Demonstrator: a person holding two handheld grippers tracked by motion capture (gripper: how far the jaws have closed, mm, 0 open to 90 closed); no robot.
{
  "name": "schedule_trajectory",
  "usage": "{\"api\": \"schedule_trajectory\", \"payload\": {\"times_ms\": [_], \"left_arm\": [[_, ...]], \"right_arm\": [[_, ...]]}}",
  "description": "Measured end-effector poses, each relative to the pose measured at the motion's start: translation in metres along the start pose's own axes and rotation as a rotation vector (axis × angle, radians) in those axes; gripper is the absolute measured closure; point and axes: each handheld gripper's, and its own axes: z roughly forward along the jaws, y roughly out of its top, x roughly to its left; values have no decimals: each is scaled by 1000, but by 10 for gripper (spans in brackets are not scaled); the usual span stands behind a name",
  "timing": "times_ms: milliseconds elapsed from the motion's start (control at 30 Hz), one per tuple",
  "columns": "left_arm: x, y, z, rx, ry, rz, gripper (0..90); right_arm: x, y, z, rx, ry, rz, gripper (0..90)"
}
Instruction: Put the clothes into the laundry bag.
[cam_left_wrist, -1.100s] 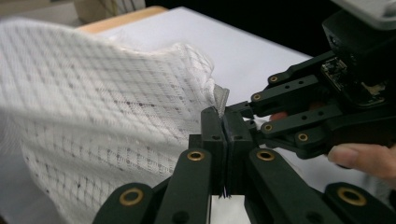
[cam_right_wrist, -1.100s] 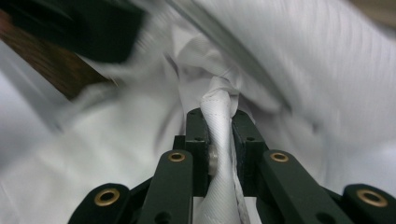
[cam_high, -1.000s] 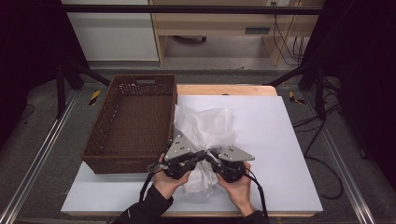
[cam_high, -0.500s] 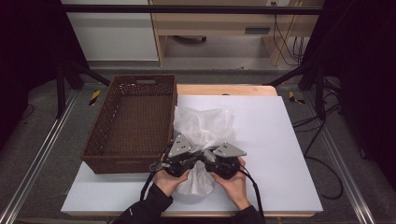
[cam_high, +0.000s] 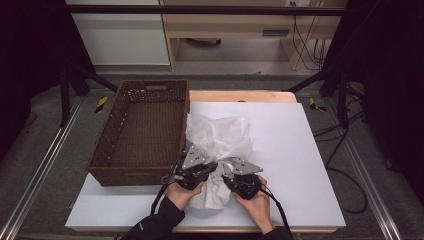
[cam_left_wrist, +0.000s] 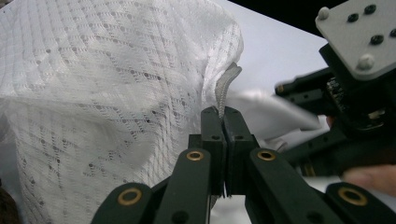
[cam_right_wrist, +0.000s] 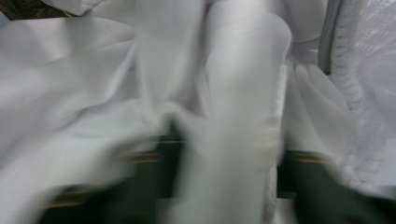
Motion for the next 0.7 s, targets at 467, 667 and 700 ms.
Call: {"api": "schedule_trajectory", "payload": {"times_ms": [467, 667, 700], "left_arm": [[-16, 21, -28, -89, -65, 12, 889], [-11, 11, -13, -32, -49, -2, 889], [-8, 9, -10, -19, -38, -1, 889]], "right_arm": [[3, 41, 9, -232, -103, 57, 843], [-12, 31, 38, -127, -208, 77, 803], [-12, 31, 36, -130, -196, 82, 775]]}}
